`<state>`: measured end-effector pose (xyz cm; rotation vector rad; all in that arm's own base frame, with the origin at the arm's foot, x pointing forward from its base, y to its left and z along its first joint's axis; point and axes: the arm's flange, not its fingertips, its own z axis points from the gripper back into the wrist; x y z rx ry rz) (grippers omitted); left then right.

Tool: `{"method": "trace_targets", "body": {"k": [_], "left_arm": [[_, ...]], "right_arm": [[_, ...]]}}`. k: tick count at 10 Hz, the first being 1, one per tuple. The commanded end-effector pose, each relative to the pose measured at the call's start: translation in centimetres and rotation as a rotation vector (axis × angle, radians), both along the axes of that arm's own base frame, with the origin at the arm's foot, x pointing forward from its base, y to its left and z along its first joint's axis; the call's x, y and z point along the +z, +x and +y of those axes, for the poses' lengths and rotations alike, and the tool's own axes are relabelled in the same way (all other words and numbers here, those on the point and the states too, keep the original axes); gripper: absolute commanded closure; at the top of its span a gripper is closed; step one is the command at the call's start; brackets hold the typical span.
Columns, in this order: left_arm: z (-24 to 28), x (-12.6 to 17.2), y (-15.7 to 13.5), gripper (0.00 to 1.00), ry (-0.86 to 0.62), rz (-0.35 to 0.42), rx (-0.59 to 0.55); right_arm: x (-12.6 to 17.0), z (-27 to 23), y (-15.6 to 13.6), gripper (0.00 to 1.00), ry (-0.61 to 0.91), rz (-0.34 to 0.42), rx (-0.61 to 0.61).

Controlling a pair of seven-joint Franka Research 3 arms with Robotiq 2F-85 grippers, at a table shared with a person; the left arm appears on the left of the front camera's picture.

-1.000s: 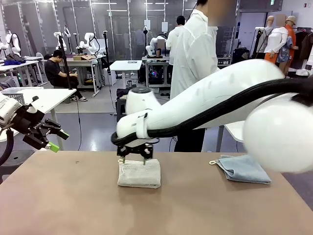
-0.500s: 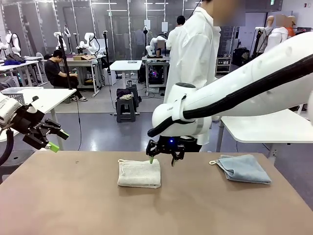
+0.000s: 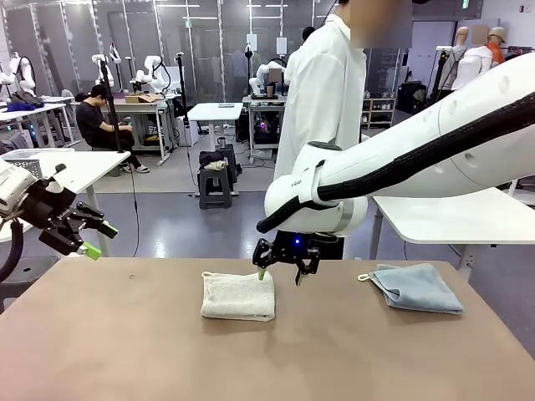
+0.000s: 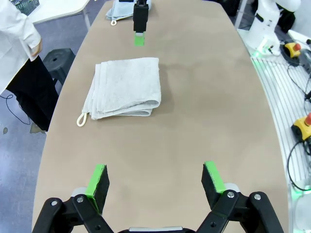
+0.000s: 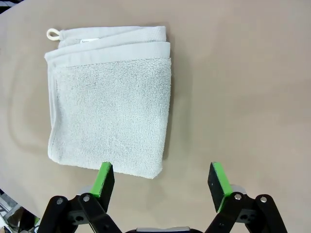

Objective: Fold the towels and place them in the basket.
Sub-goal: When a person lays out a Towel with hook on the table, fold it in half twice, then stack the folded Towel with hook on the right side of the table.

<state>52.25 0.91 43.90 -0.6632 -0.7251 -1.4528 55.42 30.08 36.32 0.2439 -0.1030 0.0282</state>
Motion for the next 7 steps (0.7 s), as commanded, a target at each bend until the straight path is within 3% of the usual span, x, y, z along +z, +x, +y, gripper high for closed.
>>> {"method": "trace_targets", "body": {"k": [1,7], "left_arm": [[0.02,0.14,-0.13,0.04,0.011,-0.004,-0.004],[0.02,0.14,-0.13,0.04,0.011,-0.004,-0.004]], "right_arm": [[-0.02,0.24,0.33,0.03,-0.009,-0.006,0.0],[-0.02,0.24,0.33,0.03,-0.009,-0.006,0.0]]}}
